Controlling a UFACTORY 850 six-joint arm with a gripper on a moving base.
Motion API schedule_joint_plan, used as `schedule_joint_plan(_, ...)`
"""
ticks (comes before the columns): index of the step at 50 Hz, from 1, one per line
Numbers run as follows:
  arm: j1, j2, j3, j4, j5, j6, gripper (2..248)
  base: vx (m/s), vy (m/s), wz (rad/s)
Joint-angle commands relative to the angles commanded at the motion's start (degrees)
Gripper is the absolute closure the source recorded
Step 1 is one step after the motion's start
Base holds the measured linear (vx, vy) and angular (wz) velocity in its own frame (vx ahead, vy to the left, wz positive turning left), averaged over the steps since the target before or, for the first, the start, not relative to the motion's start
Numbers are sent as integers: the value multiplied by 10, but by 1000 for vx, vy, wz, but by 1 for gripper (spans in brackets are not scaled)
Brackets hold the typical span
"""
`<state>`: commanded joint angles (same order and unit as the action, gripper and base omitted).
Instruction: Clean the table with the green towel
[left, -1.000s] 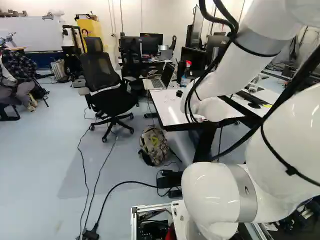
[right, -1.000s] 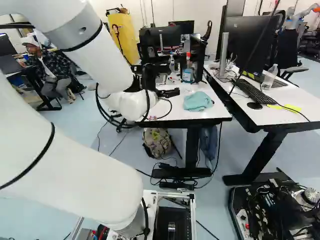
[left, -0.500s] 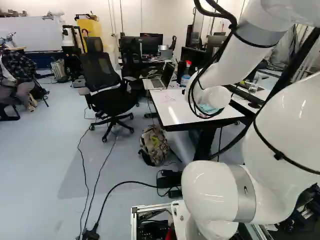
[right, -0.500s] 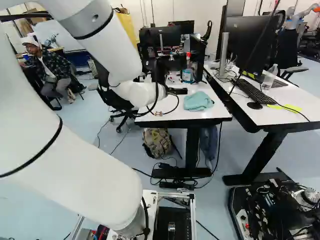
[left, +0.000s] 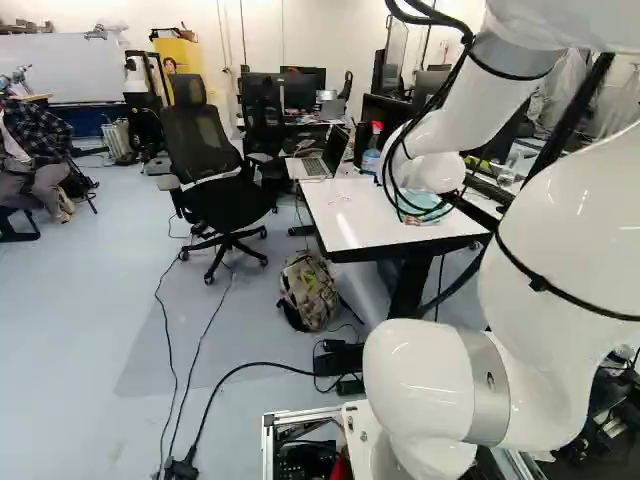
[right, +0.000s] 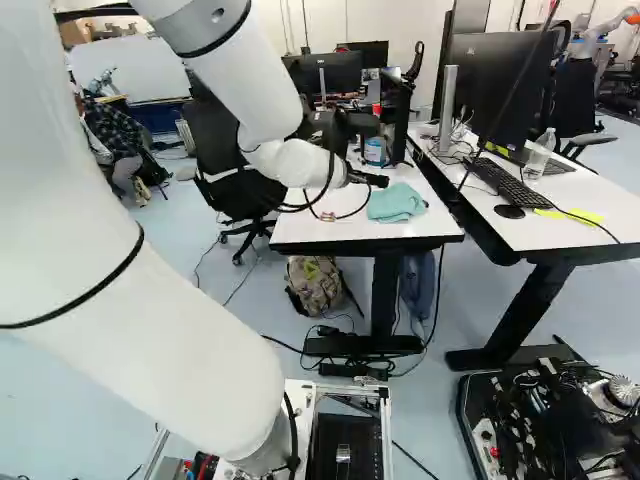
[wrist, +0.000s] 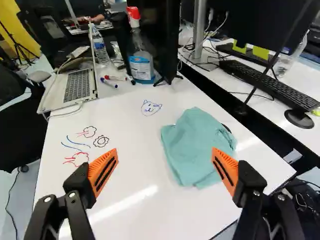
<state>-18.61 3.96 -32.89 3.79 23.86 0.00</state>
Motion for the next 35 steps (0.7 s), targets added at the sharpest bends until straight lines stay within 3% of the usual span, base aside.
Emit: schedule_joint_plan(35,-29,-59,-108,44,-170,0,3,0,0,0)
